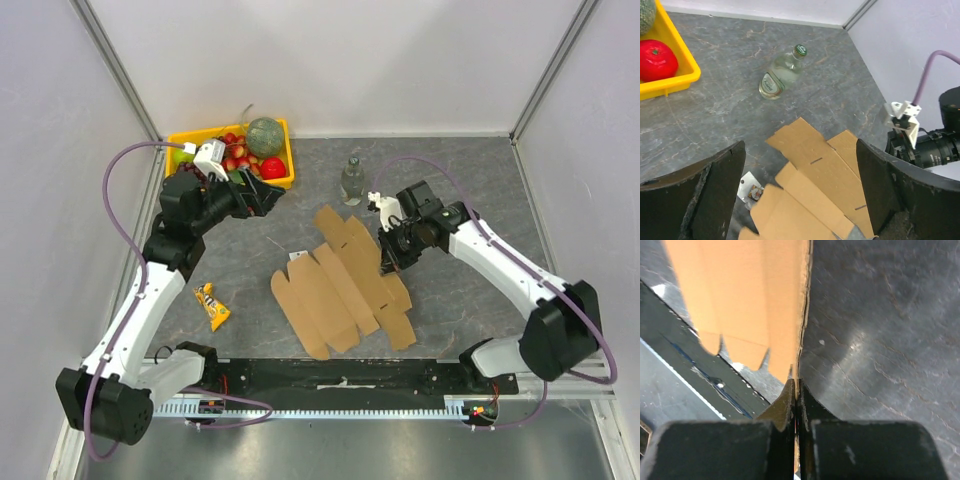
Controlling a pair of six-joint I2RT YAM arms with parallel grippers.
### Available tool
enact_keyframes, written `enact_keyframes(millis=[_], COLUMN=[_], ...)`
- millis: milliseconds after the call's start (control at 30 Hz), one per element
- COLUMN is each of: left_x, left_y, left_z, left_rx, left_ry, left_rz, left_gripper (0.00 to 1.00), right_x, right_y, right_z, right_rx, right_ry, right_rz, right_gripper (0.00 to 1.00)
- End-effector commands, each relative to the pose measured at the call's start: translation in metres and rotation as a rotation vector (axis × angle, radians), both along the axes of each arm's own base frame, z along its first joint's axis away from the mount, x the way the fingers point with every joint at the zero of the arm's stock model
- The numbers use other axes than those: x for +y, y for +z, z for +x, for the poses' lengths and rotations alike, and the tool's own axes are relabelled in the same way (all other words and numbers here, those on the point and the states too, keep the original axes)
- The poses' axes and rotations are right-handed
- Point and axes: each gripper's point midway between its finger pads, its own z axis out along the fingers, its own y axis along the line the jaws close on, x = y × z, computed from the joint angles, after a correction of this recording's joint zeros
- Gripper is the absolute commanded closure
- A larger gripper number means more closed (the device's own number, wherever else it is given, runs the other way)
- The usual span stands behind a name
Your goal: Fold the paper box
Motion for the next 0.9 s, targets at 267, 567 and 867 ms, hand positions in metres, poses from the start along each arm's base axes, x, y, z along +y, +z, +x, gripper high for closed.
enact_keyframes(millis=[267,567,867], left_x=[0.006,-0.015,-0.056], left_y=[-0.023,-0.065,-0.092], left_z=[-0.013,-0.035,-0.05], left_rx=[-0.022,0.046,0.073], left_ry=[-0.016,-0.101,-0.168], left_rz=[0.076,0.076,0.102], left_gripper=[0.04,0.11,0.14], right_x=[-0.046,-0.054,-0.033], right_y=[-0.02,-0.005,0.001], right_z=[0.033,0.054,0.046], right_rx=[-0.003,-0.082,-0.123], right_ry=[-0.119,-0.14,-0.014], right_rz=[-0.356,-0.46,-0.446], right_gripper=[1.0,1.0,1.0])
